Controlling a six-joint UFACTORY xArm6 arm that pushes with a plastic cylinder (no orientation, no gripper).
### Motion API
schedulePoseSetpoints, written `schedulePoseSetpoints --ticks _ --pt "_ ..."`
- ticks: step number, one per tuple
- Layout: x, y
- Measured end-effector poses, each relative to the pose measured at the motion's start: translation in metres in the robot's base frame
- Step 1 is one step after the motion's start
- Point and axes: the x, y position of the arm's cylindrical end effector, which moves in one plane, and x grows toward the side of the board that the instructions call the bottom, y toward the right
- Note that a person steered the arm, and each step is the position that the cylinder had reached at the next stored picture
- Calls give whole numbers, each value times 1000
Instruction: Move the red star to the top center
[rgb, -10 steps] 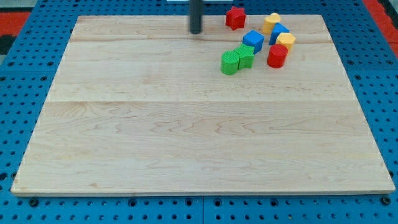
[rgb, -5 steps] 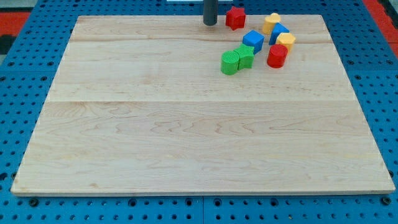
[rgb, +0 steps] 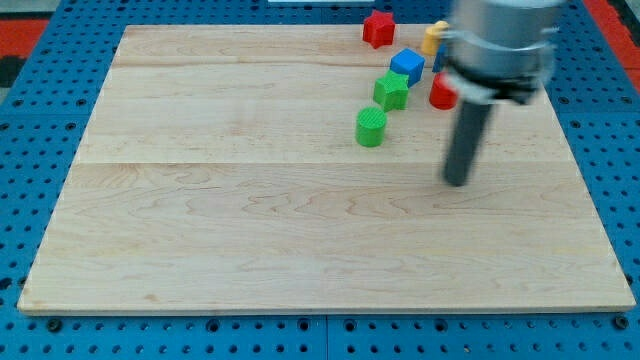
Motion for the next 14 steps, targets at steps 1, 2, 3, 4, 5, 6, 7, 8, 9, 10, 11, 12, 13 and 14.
schedulePoseSetpoints --ticks 1,2,3,4,5,6,7,8,9,10,11,12,13,14 --pt "-67 93" --pt "-191 122" --pt "-267 126" --pt "-269 120" --pt "-269 94" --pt "-269 60" --pt "-268 -5" --pt "-269 -92" --pt "-268 -138" --pt "-244 -162" --pt "-205 -189" --pt "-163 -204" --pt "-178 -320" --pt "-261 -299"
